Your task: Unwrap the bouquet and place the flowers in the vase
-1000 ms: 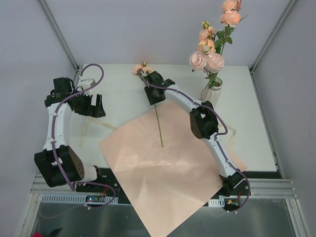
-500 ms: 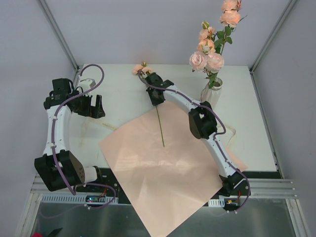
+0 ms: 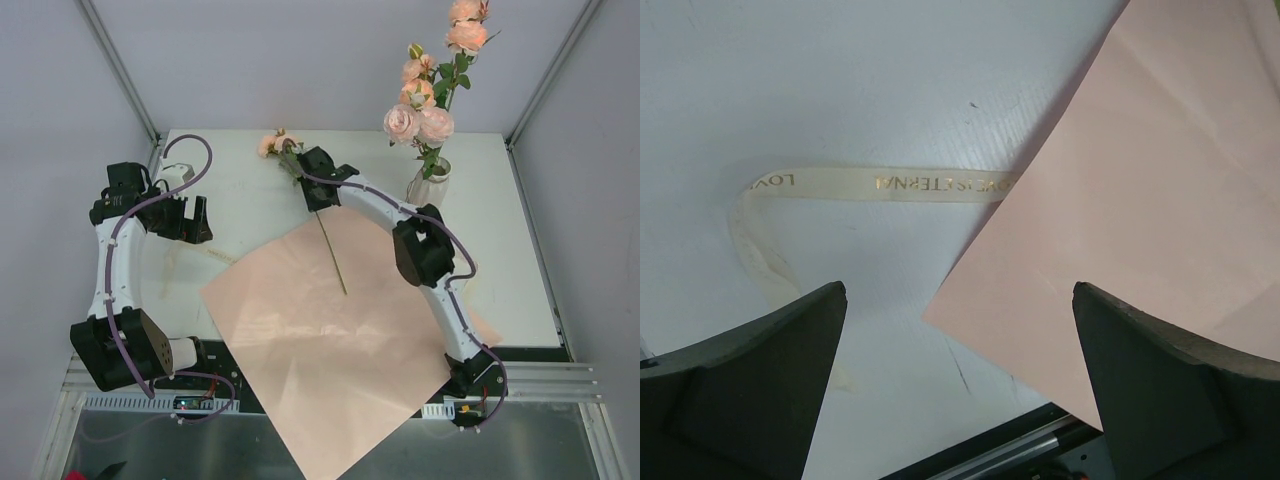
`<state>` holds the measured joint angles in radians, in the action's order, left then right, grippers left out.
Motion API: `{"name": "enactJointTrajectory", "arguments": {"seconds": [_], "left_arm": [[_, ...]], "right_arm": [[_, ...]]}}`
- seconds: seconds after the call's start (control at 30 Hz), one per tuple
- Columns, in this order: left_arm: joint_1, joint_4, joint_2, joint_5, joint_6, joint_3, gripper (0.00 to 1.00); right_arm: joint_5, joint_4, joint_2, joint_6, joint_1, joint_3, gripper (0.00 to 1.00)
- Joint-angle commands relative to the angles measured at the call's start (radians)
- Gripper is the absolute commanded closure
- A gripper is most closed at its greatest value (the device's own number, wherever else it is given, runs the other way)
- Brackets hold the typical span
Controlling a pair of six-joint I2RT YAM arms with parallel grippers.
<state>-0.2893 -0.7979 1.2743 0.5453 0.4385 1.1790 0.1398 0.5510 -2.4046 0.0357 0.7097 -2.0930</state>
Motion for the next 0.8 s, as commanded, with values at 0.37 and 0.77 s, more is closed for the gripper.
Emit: {"name": "enactJointTrajectory", "arguments": {"seconds": [0.37, 0.77], "left_arm": [[-0.030, -0.004, -0.033, 0.031, -0.034, 0.019, 0.04], [-0.031, -0.006, 0.000, 0.061, -0.037, 0.068, 0.04]], "right_arm": [[-0.121, -0.548, 0.724, 0.091, 0.004, 0.272, 0.99], [-0.048, -0.922, 1.162, 0.297, -0.093, 0.473, 0.99]]}}
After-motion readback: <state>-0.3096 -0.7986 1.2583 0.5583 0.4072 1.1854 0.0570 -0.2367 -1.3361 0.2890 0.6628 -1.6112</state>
